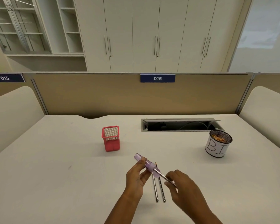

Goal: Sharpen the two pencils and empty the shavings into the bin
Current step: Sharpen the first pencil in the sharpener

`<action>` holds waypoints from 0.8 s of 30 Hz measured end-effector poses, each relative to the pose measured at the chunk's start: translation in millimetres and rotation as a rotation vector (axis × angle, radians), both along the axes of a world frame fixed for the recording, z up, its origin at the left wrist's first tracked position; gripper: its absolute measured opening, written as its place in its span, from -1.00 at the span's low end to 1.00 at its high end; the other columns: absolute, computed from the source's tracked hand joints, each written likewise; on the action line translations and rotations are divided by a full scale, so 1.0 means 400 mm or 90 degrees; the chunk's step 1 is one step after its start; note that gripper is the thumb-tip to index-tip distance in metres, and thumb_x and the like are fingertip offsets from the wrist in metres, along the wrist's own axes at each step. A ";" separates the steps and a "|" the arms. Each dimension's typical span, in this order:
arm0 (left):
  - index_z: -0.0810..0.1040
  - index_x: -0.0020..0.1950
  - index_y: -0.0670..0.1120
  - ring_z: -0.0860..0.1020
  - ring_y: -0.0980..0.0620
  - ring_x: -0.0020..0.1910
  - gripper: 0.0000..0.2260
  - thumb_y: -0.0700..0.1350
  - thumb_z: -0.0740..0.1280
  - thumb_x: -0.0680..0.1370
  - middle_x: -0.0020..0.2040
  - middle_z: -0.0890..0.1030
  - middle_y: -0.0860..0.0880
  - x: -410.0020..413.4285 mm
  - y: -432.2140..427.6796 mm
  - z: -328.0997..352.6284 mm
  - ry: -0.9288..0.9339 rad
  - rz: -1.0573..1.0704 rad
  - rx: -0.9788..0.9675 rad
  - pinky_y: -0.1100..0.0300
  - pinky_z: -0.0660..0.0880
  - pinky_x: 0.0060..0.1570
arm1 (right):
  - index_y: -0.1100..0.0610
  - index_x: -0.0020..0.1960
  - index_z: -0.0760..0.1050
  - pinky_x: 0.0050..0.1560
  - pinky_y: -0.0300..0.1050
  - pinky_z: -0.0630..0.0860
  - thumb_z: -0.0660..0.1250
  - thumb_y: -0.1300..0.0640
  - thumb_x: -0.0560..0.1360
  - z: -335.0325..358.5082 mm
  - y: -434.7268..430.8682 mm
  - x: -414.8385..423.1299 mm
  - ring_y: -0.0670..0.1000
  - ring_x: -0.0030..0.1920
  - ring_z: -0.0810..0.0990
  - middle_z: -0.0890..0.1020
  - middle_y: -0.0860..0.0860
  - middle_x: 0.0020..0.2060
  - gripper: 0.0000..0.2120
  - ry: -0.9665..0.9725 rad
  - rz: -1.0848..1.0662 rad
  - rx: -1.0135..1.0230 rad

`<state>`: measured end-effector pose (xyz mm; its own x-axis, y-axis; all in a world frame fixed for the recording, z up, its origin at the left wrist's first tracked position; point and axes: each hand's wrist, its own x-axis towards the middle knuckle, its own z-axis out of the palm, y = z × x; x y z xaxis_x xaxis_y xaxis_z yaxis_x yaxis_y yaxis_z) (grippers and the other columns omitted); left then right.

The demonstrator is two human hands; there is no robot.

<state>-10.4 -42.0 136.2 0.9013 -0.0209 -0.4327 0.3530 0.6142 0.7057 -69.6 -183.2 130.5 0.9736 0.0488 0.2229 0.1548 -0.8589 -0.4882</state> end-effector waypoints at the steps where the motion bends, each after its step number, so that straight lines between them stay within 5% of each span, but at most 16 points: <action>1: 0.56 -0.14 -0.25 0.63 -0.12 -0.27 -0.89 -0.23 0.29 0.52 -0.15 0.59 -0.19 0.000 0.001 -0.002 0.006 0.006 -0.009 0.19 0.61 -0.31 | -0.07 -0.20 0.36 -0.52 -0.44 0.13 0.49 0.14 0.24 -0.010 0.002 -0.001 -0.11 -0.46 0.48 0.45 -0.15 -0.44 -0.68 -0.038 0.011 -0.056; 4: 0.55 -0.14 -0.26 0.66 -0.06 -0.41 -0.89 -0.23 0.29 0.53 -0.15 0.59 -0.20 -0.002 0.001 -0.005 0.020 0.009 -0.039 0.18 0.61 -0.35 | 0.02 -0.12 0.46 -0.59 -0.31 0.03 0.63 0.23 -0.01 -0.047 0.001 0.010 -0.01 -0.57 0.45 0.47 -0.04 -0.51 -0.45 -0.102 -0.029 -0.139; 7: 0.55 -0.15 -0.24 0.66 -0.04 -0.44 -0.89 -0.23 0.28 0.53 -0.17 0.60 -0.20 -0.006 -0.008 -0.002 0.023 -0.003 -0.048 0.20 0.60 -0.38 | 0.06 -0.15 0.54 -0.61 -0.31 0.05 0.34 0.18 0.37 -0.037 0.007 -0.003 0.00 -0.64 0.39 0.46 -0.01 -0.54 -0.93 -0.183 -0.046 -0.244; 9: 0.56 -0.15 -0.23 0.65 -0.03 -0.41 -0.88 -0.22 0.29 0.53 -0.18 0.61 -0.19 -0.007 -0.013 -0.004 0.011 -0.022 -0.025 0.22 0.61 -0.35 | 0.09 -0.12 0.52 -0.52 -0.24 0.18 0.08 0.17 0.53 -0.019 0.013 -0.012 0.01 -0.55 0.44 0.52 -0.01 -0.47 -0.77 -0.062 -0.080 -0.164; 11: 0.58 -0.16 -0.22 0.65 -0.01 -0.40 -0.87 -0.22 0.28 0.53 -0.20 0.62 -0.16 -0.011 -0.013 -0.005 0.000 -0.044 -0.008 0.25 0.62 -0.35 | 0.11 -0.16 0.56 -0.40 -0.18 0.25 0.12 0.21 0.57 0.005 0.009 -0.006 -0.02 -0.47 0.40 0.50 -0.03 -0.48 -0.74 0.190 -0.121 0.164; 14: 0.60 -0.17 -0.22 0.64 0.03 -0.42 -0.84 -0.21 0.27 0.54 -0.25 0.64 -0.11 -0.018 -0.012 -0.008 0.002 -0.074 -0.026 0.26 0.61 -0.37 | 0.20 -0.29 0.52 -0.61 -0.42 0.06 0.12 0.23 0.57 0.046 -0.024 -0.012 -0.12 -0.66 0.12 0.23 -0.06 -0.63 -0.69 0.527 -0.168 0.754; 17: 0.60 -0.17 -0.22 0.64 0.04 -0.43 -0.82 -0.20 0.26 0.55 -0.29 0.65 -0.09 -0.026 -0.016 -0.015 0.010 -0.083 -0.032 0.26 0.61 -0.35 | 0.25 -0.28 0.46 -0.69 -0.52 0.02 0.10 0.19 0.59 0.060 -0.039 -0.010 -0.14 -0.72 0.10 0.19 -0.03 -0.63 -0.68 0.665 -0.221 0.938; 20: 0.59 -0.17 -0.23 0.62 -0.03 -0.36 -0.82 -0.20 0.26 0.55 -0.21 0.61 -0.14 -0.029 -0.022 -0.026 0.016 -0.067 -0.007 0.25 0.61 -0.36 | 0.19 -0.25 0.41 -0.69 -0.45 0.02 0.17 0.15 0.57 0.052 -0.019 -0.011 -0.14 -0.68 0.12 0.28 -0.02 -0.61 -0.76 0.617 -0.194 0.815; 24: 0.58 -0.14 -0.25 0.64 -0.07 -0.36 -0.86 -0.22 0.27 0.54 -0.22 0.62 -0.15 -0.028 -0.023 -0.032 0.019 -0.047 -0.015 0.22 0.62 -0.36 | 0.10 -0.29 0.42 -0.55 -0.34 0.21 0.37 0.23 0.43 0.025 -0.013 -0.006 -0.15 -0.59 0.30 0.47 -0.07 -0.50 -0.83 0.341 -0.138 0.472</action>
